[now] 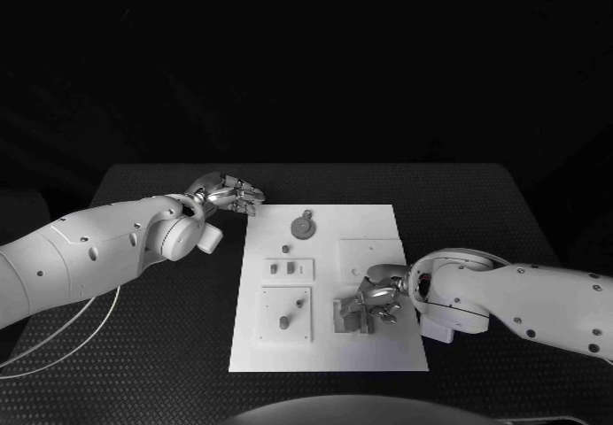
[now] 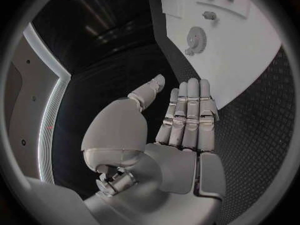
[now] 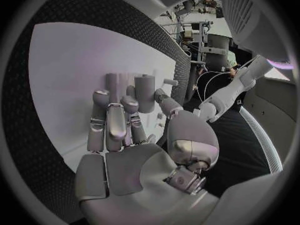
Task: Assemble the parts on the task board
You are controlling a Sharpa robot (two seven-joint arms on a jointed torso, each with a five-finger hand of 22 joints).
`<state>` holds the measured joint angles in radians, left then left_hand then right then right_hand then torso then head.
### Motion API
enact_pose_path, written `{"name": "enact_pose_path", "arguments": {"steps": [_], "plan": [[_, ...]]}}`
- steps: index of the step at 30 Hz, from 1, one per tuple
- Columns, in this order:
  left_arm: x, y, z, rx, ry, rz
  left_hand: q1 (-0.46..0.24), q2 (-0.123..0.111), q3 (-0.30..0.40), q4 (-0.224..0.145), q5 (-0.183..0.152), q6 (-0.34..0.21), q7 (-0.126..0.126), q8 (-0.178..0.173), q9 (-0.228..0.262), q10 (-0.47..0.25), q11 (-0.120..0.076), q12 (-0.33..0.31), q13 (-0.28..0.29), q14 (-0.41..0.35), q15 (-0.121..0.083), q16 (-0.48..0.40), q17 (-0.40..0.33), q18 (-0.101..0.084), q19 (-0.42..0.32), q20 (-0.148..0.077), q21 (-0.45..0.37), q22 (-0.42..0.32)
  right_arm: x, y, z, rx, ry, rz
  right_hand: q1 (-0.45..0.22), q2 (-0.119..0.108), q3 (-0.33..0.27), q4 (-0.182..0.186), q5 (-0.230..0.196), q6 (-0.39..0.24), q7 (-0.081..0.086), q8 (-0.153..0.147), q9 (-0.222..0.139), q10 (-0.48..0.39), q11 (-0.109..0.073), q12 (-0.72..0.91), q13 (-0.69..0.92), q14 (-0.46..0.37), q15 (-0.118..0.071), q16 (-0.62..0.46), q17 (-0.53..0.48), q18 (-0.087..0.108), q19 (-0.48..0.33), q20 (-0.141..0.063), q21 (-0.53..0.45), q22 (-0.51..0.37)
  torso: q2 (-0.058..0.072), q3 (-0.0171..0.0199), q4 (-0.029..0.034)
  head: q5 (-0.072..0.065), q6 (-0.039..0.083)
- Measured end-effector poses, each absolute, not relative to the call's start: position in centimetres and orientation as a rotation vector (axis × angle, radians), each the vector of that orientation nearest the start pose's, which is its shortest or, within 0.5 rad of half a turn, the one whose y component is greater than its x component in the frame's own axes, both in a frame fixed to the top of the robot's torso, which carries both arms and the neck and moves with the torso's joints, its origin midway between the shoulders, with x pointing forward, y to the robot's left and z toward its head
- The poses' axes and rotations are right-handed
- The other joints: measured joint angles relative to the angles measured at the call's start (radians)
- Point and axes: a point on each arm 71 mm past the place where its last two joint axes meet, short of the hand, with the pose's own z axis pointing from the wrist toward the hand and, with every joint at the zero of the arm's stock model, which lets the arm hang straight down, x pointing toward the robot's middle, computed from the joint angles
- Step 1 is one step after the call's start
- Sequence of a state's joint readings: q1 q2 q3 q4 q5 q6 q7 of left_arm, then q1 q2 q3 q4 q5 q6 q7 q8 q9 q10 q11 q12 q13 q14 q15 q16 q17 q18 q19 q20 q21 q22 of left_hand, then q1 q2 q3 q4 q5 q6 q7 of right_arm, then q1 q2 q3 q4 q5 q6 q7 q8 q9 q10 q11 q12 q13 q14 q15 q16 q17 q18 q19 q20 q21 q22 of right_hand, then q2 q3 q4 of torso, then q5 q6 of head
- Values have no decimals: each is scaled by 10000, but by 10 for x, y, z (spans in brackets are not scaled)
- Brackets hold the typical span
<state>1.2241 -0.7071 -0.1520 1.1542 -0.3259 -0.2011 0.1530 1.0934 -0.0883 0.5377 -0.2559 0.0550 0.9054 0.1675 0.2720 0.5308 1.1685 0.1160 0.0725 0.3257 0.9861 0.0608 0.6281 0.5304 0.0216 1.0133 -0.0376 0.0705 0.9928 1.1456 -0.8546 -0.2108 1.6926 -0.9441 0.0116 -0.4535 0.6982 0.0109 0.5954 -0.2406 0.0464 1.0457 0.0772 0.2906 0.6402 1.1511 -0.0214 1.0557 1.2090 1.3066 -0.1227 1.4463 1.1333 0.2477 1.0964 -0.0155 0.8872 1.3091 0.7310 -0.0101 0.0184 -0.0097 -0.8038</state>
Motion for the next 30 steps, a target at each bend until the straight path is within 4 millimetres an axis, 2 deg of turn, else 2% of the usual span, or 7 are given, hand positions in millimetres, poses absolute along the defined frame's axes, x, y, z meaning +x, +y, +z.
{"name": "enact_pose_path", "arguments": {"steps": [12,17,19,21,24,27,30], "plan": [[537,249,-236,-9000,17563,-10990,0,0,0,0,0,0,0,0,1,0,0,0,0,0,0,-10,12,0,0,0,0,0,393,-174,-291,2211,25049,6199,-32,30,38,38,-30,10,10,3,-16,-10,-10,-1,-10,2,8,0,-49,2,1,0,0,0,-5,0,-12,30,-18],[537,250,-236,-9007,17562,-10980,-37,37,0,0,0,0,0,0,1,0,0,0,-1,0,0,-10,27,-1,0,0,0,1,392,-172,-292,2187,25079,6250,-137,-52,151,-12,6,20,21,-32,-34,-21,-21,-1,-10,-28,-7,0,-95,2,1,1,-1,0,-4,4,-14,50,-14],[537,250,-236,-9008,17564,-10979,-37,37,-4,4,0,0,0,0,-8,0,0,0,0,0,0,-10,36,-1,0,0,0,1,392,-172,-293,2199,25090,6237,-403,-465,130,-23,274,24,20,-25,-32,-21,-22,0,-28,-44,-21,0,-216,34,-36,37,-1,0,-4,4,-18,58,-20],[537,250,-236,-9008,17565,-10979,-37,37,-22,22,0,0,0,0,-7,0,0,0,0,0,0,-10,36,0,0,0,0,1,392,-172,-294,2209,25102,6223,-466,-962,352,398,141,27,29,-88,-43,-75,-75,1,-62,-174,-65,0,-309,145,-50,51,-2,0,-4,7,-20,65,-25],[537,250,-236,-9009,17567,-10979,-37,37,-22,22,0,0,0,0,-7,0,0,0,0,0,0,-10,36,0,0,0,0,1,392,-172,-295,2206,25113,6206,-512,-1466,587,826,77,4,80,-105,-43,-99,-84,1,-75,-227,-48,0,-392,160,-52,51,-3,0,-4,9,-20,74,-38],[537,250,-236,-9010,17569,-10978,-37,36,-22,22,0,0,0,0,-7,0,0,0,0,0,0,-10,37,-1,0,0,0,1,392,-172,-295,2204,25118,6198,-469,-1647,685,947,77,-17,104,-137,-44,-130,-54,1,-80,-227,-49,0,-432,160,-52,52,-2,0,-5,9,-20,80,-44],[537,250,-236,-9010,17571,-10979,-37,36,-22,22,0,0,0,0,-7,0,0,0,0,0,0,-10,46,0,0,0,0,-7,392,-172,-295,2207,25115,6193,-431,-1735,718,1037,78,-27,115,-177,-44,-130,-54,1,-80,-258,-19,0,-480,160,-52,52,-3,0,-5,8,-20,81,-46]]}}
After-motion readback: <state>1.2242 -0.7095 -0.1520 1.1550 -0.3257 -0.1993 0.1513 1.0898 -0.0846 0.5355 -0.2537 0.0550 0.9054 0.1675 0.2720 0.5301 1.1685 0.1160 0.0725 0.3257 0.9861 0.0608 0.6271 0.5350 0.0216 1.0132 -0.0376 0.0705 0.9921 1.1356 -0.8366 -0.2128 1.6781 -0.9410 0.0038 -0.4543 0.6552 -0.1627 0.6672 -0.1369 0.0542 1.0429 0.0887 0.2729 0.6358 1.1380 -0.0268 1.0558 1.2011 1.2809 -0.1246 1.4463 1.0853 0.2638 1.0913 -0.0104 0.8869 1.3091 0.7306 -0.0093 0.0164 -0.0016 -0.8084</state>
